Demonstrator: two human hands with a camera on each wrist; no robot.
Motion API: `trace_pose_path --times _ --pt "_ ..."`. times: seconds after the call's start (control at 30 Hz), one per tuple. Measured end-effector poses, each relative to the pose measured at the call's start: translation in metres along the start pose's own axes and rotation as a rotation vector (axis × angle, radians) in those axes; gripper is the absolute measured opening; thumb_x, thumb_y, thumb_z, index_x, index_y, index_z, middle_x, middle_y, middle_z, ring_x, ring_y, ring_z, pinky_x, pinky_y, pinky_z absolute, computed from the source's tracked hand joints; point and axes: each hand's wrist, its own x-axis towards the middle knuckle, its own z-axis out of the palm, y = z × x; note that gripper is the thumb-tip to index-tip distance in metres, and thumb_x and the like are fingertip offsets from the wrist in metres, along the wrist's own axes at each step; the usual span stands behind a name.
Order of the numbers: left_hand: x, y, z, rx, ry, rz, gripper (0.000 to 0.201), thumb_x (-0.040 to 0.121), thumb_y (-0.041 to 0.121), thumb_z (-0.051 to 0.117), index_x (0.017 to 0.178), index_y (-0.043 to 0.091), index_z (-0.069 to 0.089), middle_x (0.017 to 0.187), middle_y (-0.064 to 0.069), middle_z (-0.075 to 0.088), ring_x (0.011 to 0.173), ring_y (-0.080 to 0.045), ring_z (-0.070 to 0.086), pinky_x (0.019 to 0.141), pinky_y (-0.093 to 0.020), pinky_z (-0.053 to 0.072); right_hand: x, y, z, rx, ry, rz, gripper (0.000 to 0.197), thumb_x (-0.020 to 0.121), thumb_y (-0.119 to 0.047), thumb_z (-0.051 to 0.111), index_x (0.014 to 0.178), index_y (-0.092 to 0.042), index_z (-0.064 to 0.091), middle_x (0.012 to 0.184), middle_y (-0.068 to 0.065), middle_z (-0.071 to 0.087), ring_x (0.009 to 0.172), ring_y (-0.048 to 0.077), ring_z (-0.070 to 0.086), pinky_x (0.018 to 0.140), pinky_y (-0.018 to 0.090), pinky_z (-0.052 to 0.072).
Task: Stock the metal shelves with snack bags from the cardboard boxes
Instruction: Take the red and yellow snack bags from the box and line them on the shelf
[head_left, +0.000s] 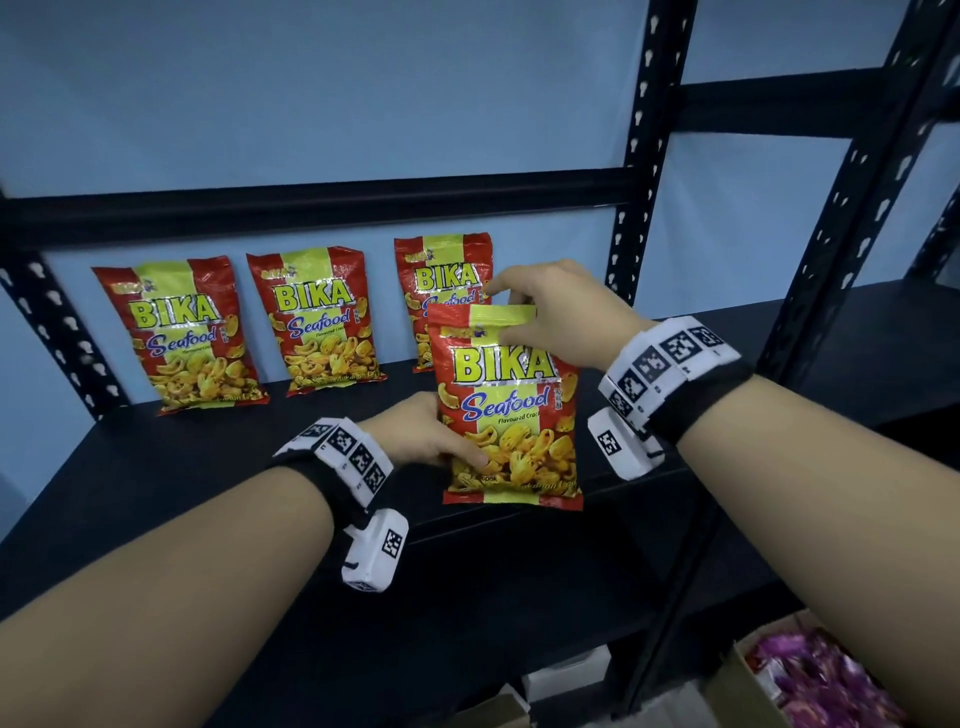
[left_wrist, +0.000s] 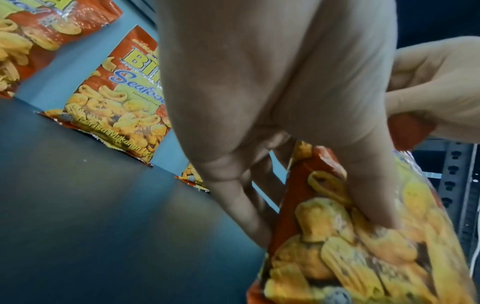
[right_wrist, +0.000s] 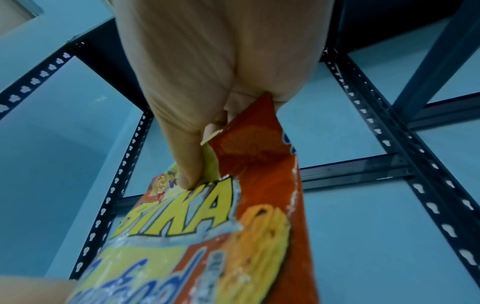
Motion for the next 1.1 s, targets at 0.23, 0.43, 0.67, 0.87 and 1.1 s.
trace_pose_path --times 0.23,0.43,0.67,0.87,1.1 --pt "-0.001 -0.010 0.020 -0.043 0.175 0.143 0.051 0.073 0.001 0.089 0.116 0.018 0.067 0.105 0.006 0.079 0.097 -0.010 0.075 0.086 -0.026 0.056 -0.016 0.016 0.021 0.180 0.251 0.077 0.094 0.075 -0.062 0.082 0.152 -0.033 0.038 0.125 -0.010 0.061 0.126 0.012 0.046 0.106 0.036 0.041" --pt "0.001 -0.022 0.032 -0.073 0.336 0.208 0.057 0.069 0.010 0.094 0.118 0.021 0.068 0.107 0.007 0.078 0.099 -0.008 0.074 0.092 -0.031 0.056 -0.059 0.060 0.058 0.520 0.224 0.458 0.132 0.050 -0.077 0.087 0.157 -0.025 0.029 0.136 -0.006 0.056 0.118 0.015 0.058 0.099 0.038 0.052" --pt "0.016 -0.019 0.037 -0.082 0.394 0.226 0.063 0.066 0.013 0.096 0.120 0.027 0.066 0.109 0.010 0.077 0.101 -0.007 0.073 0.097 -0.040 0.057 -0.064 0.082 0.092 0.732 -0.173 0.416 0.071 0.058 -0.041 0.100 0.119 -0.025 0.067 0.108 -0.009 0.078 0.100 0.009 0.074 0.096 0.044 0.058" --pt "0.027 -0.011 0.027 0.056 0.387 0.061 0.081 0.058 0.025 0.100 0.128 0.023 0.059 0.119 0.003 0.071 0.105 -0.012 0.069 0.098 -0.039 0.056 -0.045 0.103 0.093 0.761 -0.168 0.408 0.053 0.068 -0.023 0.096 0.114 -0.023 0.070 0.105 -0.007 0.079 0.099 0.011 0.075 0.097 0.045 0.058" --pt "0.031 -0.014 0.012 0.528 0.342 -0.298 0.110 0.060 0.047 0.096 0.153 0.022 0.042 0.154 0.000 0.046 0.137 -0.022 0.049 0.108 -0.035 0.044 -0.019 0.156 0.094 0.725 -0.046 0.425 0.060 0.068 -0.014 0.096 0.118 -0.026 0.064 0.108 -0.006 0.077 0.100 0.010 0.074 0.095 0.044 0.059"
